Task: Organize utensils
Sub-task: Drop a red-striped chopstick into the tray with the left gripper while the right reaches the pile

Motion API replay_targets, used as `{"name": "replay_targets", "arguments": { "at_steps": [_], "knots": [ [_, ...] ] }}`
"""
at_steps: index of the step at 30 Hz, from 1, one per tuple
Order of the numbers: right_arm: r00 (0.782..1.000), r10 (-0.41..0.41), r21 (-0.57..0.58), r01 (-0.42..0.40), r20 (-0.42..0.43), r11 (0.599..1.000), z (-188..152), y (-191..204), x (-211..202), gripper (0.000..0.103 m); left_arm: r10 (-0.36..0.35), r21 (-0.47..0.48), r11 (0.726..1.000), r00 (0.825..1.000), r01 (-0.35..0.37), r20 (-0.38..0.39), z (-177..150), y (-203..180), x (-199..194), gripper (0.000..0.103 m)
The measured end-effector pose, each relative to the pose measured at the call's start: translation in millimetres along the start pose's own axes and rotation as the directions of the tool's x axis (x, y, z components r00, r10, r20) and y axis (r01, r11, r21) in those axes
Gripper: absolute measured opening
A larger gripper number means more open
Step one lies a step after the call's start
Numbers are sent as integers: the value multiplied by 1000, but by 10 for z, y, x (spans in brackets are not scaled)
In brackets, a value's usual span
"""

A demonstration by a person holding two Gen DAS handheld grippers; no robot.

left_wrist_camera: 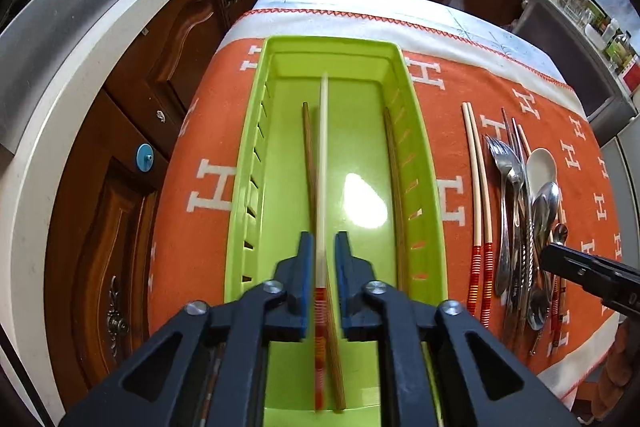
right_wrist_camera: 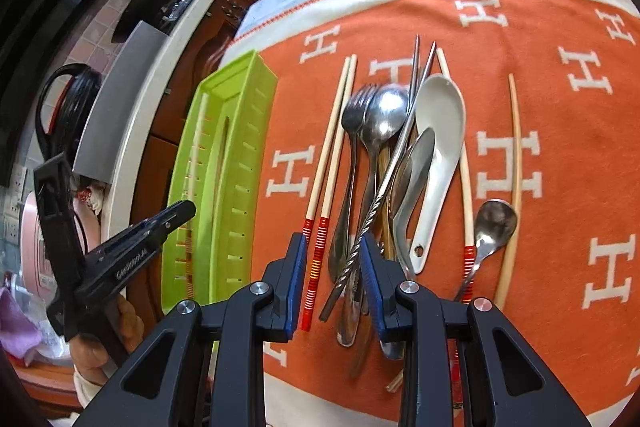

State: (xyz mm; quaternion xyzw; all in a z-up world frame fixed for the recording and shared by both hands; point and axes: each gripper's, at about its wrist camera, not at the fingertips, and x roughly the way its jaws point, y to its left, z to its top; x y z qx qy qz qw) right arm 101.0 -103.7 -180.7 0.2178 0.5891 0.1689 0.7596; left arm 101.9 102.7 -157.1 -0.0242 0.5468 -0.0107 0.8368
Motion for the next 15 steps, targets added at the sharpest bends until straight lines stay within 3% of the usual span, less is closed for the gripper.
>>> {"name": "replay_targets", "arguments": {
  "at_steps": [4,8,15],
  "knots": [
    [999,-36,26,36,-11,999,37,-4,124,28,1,-10,1000,999,-1,41,9,44,-73,42],
    [997,-69,45,70,-22,997,79,0,241,28,-9,-26,1000,998,10,67,51,117,-139,45],
    [990,-133,81,137,-50,987,112,-4,398,17,-26,-49,998,996,30,86,49,213,-188,45]
  ]
}}
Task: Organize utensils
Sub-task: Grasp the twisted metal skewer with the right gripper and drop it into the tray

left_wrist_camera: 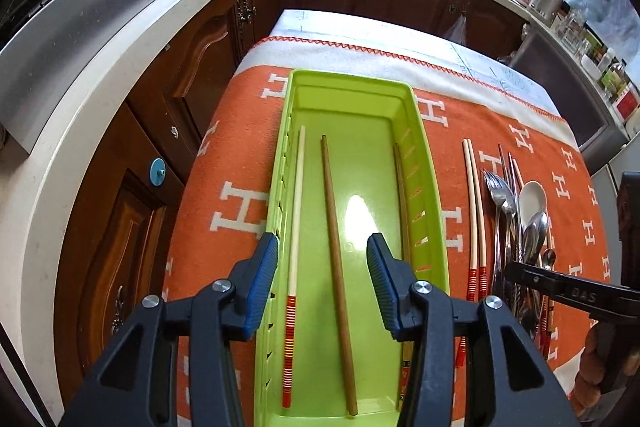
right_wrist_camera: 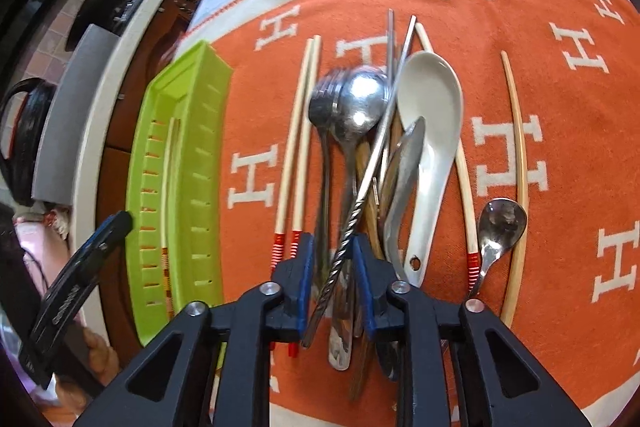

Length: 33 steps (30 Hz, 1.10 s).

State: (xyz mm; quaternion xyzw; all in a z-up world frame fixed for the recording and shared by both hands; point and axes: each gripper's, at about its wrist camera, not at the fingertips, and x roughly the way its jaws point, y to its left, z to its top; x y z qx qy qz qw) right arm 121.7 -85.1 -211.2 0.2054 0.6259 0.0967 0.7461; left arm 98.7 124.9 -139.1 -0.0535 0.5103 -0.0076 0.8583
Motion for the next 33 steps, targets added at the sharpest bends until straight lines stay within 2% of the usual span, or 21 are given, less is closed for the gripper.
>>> {"name": "replay_targets", "arguments": {
  "at_steps": [1,6,11,14,18,19,23,30,33],
  "knots": [
    [1000,-9,9,9,-2,1000,9,-2,18,13,-3,-2,1000,1000,3,1,-3,12,-1,45],
    [1000,-26,43,26,3,999,22,-24,59,6,-14,-15,1000,1000,14,4,-19,44,-21,45],
    [998,4,53,-7,57,999,-34,-18,-119,5,-9,-21,1000,1000,9,16,-31,61,-83,45],
    [996,47,33,-50,82,998,-62,64,-266,5,-1,-26,1000,1000,1,24,-55,71,-133,49],
    [990,109,-36,-107,89,994,-102,308,-446,5,47,-31,998,998,-46,48,-97,116,-221,62],
    [989,128,-63,-123,79,990,-113,402,-474,5,62,-35,998,997,-60,54,-109,137,-245,65],
    [987,156,-133,-150,31,980,-145,716,-479,5,101,-58,993,993,-98,53,-148,245,-301,65],
    [987,159,-172,-162,-29,972,-145,1118,-315,6,119,-91,989,992,-114,49,-189,370,-364,67],
    [987,146,-192,-156,-66,969,-147,1215,-213,11,119,-90,989,992,-114,53,-196,363,-389,67]
  ]
}}
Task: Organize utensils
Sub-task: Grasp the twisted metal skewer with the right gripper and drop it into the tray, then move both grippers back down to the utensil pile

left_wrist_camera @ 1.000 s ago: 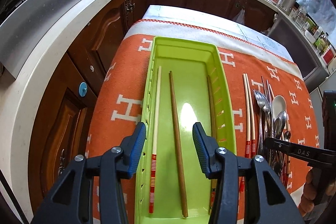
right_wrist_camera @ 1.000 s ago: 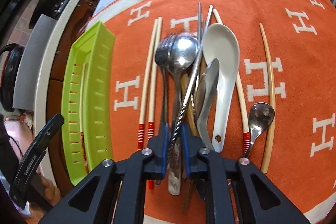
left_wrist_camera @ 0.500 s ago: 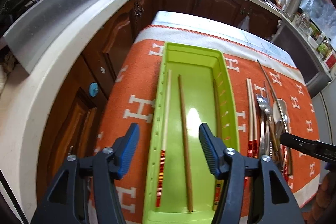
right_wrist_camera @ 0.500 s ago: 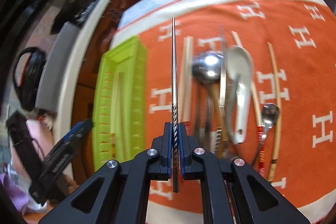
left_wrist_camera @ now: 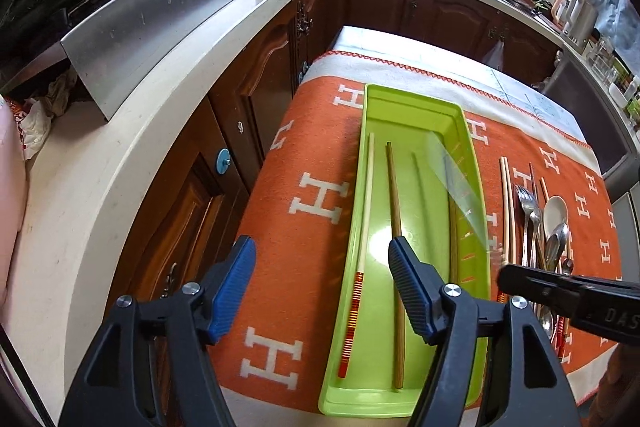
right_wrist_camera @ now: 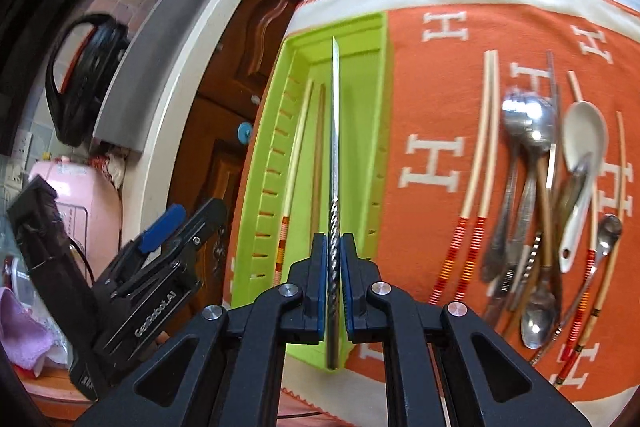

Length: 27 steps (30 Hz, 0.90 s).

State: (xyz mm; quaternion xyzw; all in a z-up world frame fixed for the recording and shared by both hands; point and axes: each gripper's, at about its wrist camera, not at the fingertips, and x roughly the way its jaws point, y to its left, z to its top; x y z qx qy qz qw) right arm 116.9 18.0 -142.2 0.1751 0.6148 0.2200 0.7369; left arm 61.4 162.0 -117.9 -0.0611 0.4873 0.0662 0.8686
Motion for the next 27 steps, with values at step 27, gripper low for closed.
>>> {"name": "replay_targets", "arguments": {
  "at_steps": [27],
  "knots": [
    [956,-146,7,150,254,989,-445,-824,-1446,22,-143,153,977,989,146,-30,10,-900,-234,67]
  ]
}}
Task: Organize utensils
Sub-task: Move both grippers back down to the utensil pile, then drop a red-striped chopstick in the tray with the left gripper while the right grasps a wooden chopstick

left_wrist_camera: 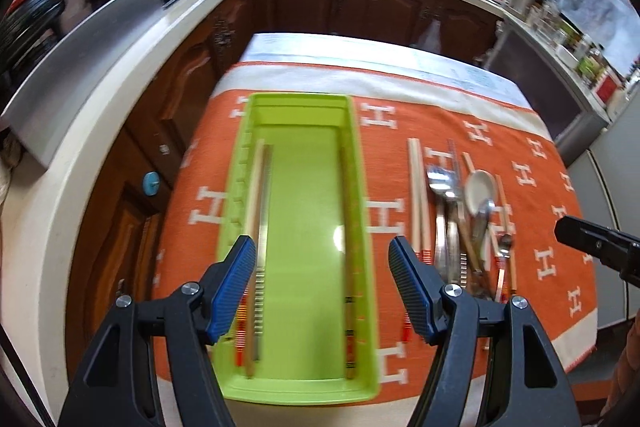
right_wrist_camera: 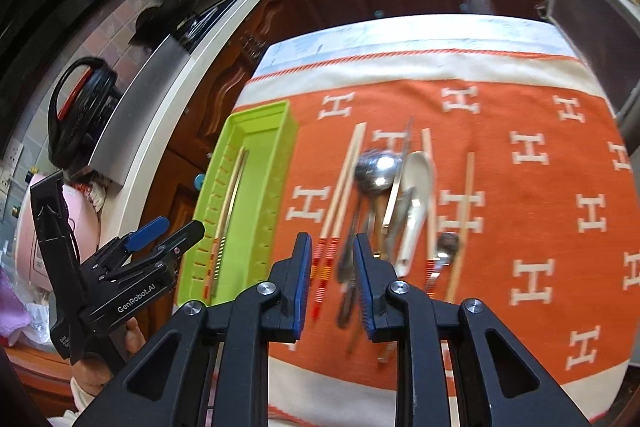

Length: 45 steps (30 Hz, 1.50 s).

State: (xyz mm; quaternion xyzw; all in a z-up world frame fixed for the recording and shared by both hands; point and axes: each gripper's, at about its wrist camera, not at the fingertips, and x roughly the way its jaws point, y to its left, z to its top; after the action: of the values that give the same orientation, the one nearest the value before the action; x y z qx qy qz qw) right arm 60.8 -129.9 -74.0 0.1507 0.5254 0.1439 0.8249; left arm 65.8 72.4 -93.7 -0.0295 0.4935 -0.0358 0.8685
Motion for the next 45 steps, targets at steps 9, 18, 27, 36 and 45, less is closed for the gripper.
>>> {"name": "replay_targets", "arguments": {
  "at_steps": [9,18,27,36,45],
  "knots": [
    [997,-60,25,59,42,998,-55,-546,-269,23,-82,87,992,995,87,-57,114,-503,225,60],
    [999,-48,76,49,-17,996,-203,-971,32,23,-90,136,984,975,119,-204,94,-814,807,27],
    [997,-13,103,21,-80,994,-258,-1182,438,23,-53,150,984,959,98,-277,87,-864,1183,14],
    [994,12,121,2,-112,993,-244,-1290,705,23,-14,174,982,958,67,-288,95,-869,1328,11],
    [992,14,138,4,-127,990,-241,-1362,828,23,5,187,981,965,45,-263,126,-923,1356,11]
  ]
}}
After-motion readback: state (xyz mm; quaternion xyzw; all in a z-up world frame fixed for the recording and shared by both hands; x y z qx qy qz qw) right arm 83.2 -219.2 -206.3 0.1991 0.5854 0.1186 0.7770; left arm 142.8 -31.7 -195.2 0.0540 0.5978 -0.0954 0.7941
